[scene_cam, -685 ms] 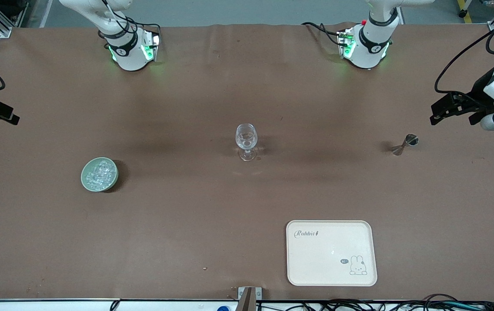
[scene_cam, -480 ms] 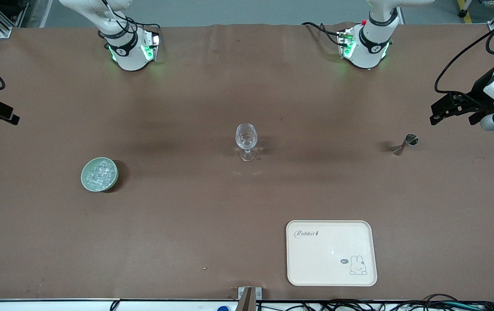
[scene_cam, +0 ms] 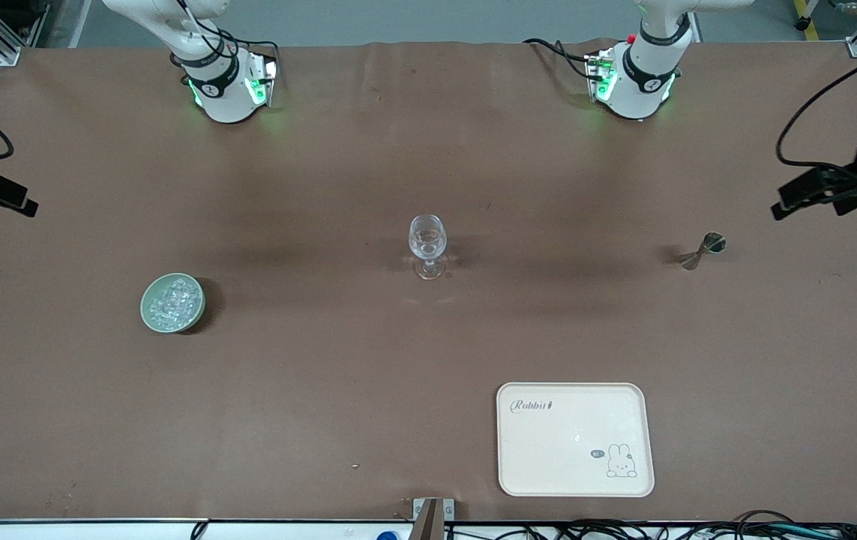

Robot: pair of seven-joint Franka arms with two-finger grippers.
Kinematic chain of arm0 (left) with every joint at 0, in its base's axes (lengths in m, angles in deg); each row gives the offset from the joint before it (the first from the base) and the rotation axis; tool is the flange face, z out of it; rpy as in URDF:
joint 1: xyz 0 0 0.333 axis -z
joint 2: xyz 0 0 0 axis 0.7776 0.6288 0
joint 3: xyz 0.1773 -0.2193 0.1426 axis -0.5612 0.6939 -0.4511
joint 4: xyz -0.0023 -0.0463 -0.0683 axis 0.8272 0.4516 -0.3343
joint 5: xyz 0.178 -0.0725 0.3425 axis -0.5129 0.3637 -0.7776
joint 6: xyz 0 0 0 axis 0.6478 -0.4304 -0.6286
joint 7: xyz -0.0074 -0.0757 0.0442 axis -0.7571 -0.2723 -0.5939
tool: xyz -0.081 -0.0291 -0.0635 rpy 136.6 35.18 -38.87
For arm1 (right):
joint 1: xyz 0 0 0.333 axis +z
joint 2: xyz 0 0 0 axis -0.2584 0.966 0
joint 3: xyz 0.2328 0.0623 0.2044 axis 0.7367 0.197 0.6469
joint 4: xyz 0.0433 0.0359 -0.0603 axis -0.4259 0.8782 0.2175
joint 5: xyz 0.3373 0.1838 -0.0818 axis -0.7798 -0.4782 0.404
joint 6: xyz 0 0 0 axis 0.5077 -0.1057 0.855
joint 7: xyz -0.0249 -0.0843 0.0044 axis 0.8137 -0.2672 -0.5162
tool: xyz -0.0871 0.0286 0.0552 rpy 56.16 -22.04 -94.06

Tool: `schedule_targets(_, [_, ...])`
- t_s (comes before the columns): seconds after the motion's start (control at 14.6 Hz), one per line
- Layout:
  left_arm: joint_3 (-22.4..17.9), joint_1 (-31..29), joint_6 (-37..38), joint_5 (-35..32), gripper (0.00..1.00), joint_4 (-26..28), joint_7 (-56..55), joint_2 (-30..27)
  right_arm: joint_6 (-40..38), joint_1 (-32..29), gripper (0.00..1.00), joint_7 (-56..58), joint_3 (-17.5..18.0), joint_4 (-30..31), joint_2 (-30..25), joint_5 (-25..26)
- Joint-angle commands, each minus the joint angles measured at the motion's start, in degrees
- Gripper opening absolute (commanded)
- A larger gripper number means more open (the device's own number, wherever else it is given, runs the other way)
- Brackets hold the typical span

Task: Pour wine and add ice with both arms
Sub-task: 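Reach the right gripper toward the ice bowl while the left gripper moves out, then grasp an ice cube with the right gripper while the left gripper grasps the jigger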

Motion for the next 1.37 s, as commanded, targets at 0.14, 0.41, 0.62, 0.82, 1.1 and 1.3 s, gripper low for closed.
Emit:
schedule_targets(0.14, [-9.6, -0.2, 3.2, 4.8, 1.00, -0.2, -2.5, 4.7, 12.1, 0.2, 1.00, 0.0, 1.9, 12.5, -0.5, 0.7])
schedule_targets(0.41, [-12.3, -2.4, 5.9, 8.4, 1.00, 0.4, -12.9, 11.2, 24.6, 1.1, 1.00, 0.0, 2.0, 22.6, 1.1, 0.7])
schedule_targets(0.62, [-20.3, -2.4, 5.9, 18.6, 1.00, 3.0, -13.9, 14.5, 32.4, 1.3, 1.00, 0.9, 2.0, 27.2, 4.4, 0.7])
schedule_targets(0.82, [-23.8, -2.6, 6.0, 25.0, 1.00, 3.5, -17.0, 21.3, 37.6, 1.3, 1.00, 1.0, 2.0, 28.5, 9.5, 0.7])
schedule_targets(1.1, [-26.7, -3.4, 8.4, 30.6, 1.00, 3.4, -17.0, 28.0, 50.4, 1.5, 1.00, 1.0, 2.0, 35.0, 12.6, 1.5])
schedule_targets(1.3, [-27.3, -5.8, 11.8, 39.1, 1.00, 4.8, -16.5, 32.4, 54.7, 1.3, 0.94, 1.0, 1.9, 37.3, 13.8, 3.2])
